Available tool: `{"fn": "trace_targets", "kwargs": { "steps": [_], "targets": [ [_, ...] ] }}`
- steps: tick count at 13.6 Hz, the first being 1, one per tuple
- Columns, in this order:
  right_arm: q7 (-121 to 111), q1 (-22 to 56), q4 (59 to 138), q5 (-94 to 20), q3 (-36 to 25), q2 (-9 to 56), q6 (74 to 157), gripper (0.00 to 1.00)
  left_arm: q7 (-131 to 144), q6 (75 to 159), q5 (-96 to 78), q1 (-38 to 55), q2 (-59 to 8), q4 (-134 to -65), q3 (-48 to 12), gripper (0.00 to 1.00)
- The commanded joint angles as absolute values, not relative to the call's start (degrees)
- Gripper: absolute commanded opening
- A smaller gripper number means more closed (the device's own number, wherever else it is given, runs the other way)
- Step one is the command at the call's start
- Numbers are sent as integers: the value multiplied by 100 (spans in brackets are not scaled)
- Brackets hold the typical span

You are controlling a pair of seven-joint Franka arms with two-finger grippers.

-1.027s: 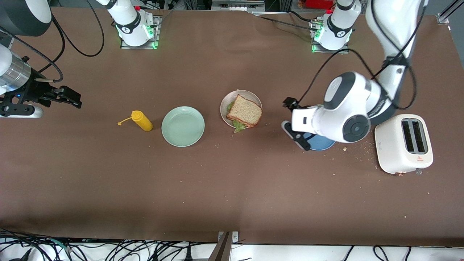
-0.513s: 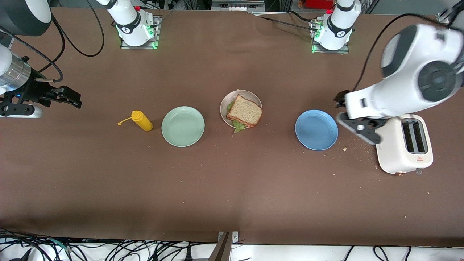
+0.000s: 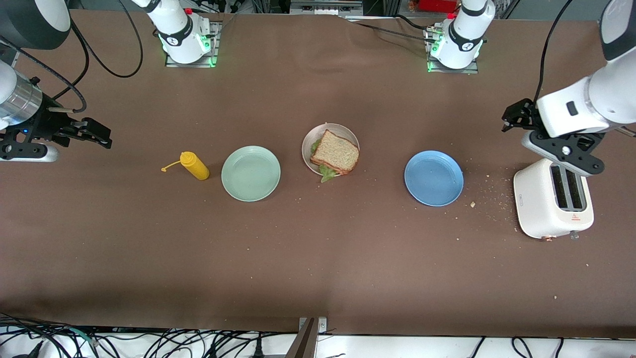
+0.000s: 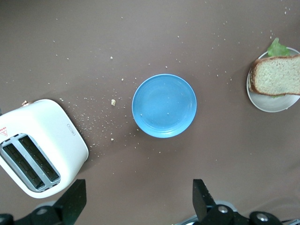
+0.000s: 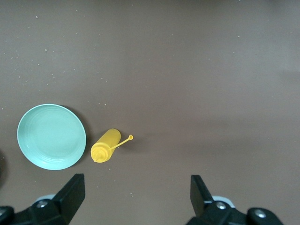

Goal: Make sandwich in beige plate with both arms

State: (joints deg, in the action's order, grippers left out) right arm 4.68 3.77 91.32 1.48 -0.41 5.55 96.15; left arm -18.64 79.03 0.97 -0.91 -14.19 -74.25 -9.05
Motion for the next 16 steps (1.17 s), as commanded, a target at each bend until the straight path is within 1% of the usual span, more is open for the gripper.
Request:
{"fn": "trace_targets", "kwargs": {
  "steps": [1,3,4,6,8,11,16],
  "targets": [
    [545,343,9176,53,-9,457,9580,100,-911,8208,-106,-27,-750,-8170,-677,100],
    [545,343,9176,62,-9,457,9589,100,-65,8454,-114,-26,-117,-8874,-686,100],
    [545,343,9176,62,-9,457,9589,100,-9,8507,-114,-35,86,-9077,-703,100],
    [545,343,9176,62,-9,457,9589,100,18,8499,-114,-70,298,-9254,-712,100],
    [545,343,9176,62,-9,457,9589,100,35,8455,-114,-70,299,-9272,-712,100],
    [545,343,9176,62,-9,457,9589,100,35,8455,-62,-79,115,-9150,-703,100],
    [545,343,9184,62,-9,457,9563,100,35,8455,-53,-35,105,-9149,-721,100]
  ]
}}
